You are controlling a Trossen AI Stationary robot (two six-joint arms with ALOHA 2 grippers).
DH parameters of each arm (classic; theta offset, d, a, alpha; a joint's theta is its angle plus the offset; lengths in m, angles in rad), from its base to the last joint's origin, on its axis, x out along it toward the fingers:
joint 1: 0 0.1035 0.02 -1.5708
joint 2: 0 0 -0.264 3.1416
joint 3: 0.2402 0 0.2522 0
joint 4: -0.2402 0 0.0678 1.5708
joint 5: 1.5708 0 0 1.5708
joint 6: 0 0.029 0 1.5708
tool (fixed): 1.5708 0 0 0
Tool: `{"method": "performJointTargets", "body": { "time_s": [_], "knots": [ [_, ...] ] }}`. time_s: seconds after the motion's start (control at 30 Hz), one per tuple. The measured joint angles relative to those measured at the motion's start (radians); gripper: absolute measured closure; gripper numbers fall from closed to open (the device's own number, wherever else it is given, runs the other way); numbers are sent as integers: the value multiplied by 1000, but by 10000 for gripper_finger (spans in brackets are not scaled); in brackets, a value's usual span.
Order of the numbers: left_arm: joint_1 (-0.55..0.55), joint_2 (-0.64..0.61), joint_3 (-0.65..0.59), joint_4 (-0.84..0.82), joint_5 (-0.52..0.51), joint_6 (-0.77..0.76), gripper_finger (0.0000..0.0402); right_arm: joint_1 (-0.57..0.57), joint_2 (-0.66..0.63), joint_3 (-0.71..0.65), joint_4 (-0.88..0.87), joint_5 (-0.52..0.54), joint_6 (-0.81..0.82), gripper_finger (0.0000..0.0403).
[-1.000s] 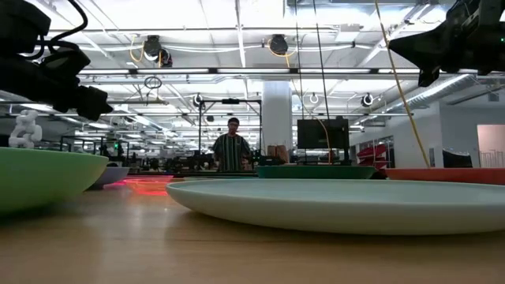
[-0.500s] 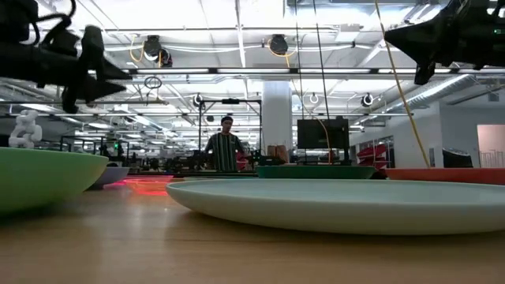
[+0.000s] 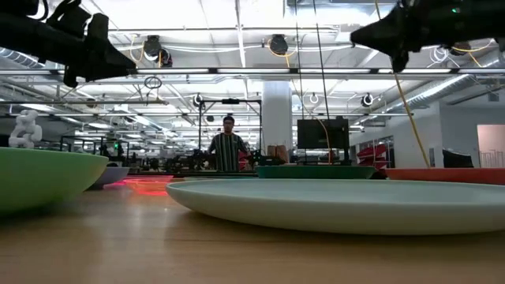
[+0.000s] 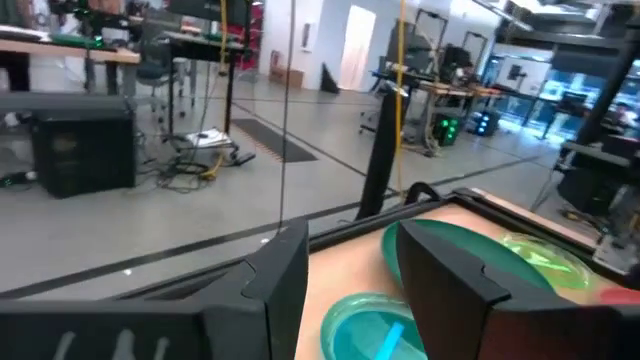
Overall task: Stack plastic plates
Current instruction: Stack the dark green plate on top of the light blue plate
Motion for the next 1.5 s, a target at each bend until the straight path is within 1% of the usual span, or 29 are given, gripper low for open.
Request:
{"method": "performJointTargets", "body": {
  "time_s": [0.1, 0.17, 0.23, 0.27, 0.43, 0.63, 0.8, 0.9, 0.97, 1.13, 1.2, 1.27, 1.43, 1.5],
  "knots": [
    [9, 0, 0, -1, -64, -54, 243, 0, 92, 83, -46, 0, -1, 394],
    [22, -1, 0, 1, -133, -95, 243, 0, 151, 137, -79, 0, -3, 394],
    [37, -1, 0, 2, -187, -100, 243, 0, 208, 187, -111, 0, -18, 394],
    [46, -1, 0, 2, -198, -88, 243, 0, 234, 209, -129, 0, -20, 394],
    [78, -1, 24, 20, -193, -3, 243, -1, 355, 300, -179, 1, -27, 394],
    [80, -1, 122, 20, -129, 131, 243, -37, 472, 384, -260, -1, -27, 394],
    [63, -1, 198, -64, -59, 149, 243, -86, 560, 467, -399, -6, 1, 394],
    [55, -1, 224, -92, -57, 162, 243, -112, 611, 514, -510, -7, 2, 394],
    [50, -1, 234, -99, -56, 178, 243, -129, 645, 539, -554, -8, -18, 394],
    [46, -1, 239, -103, -56, 216, 243, -173, 709, 547, -575, -8, -101, 394],
    [46, -1, 239, -103, -56, 221, 243, -194, 729, 547, -580, -10, -107, 394],
    [46, -1, 239, -103, -56, 221, 243, -219, 753, 547, -593, -49, -106, 394],
    [46, -1, 239, -104, -56, 221, 243, -276, 816, 547, -610, -247, -135, 394],
    [46, -1, 239, -104, -56, 217, 243, -287, 838, 547, -606, -289, -153, 393]
  ]
}}
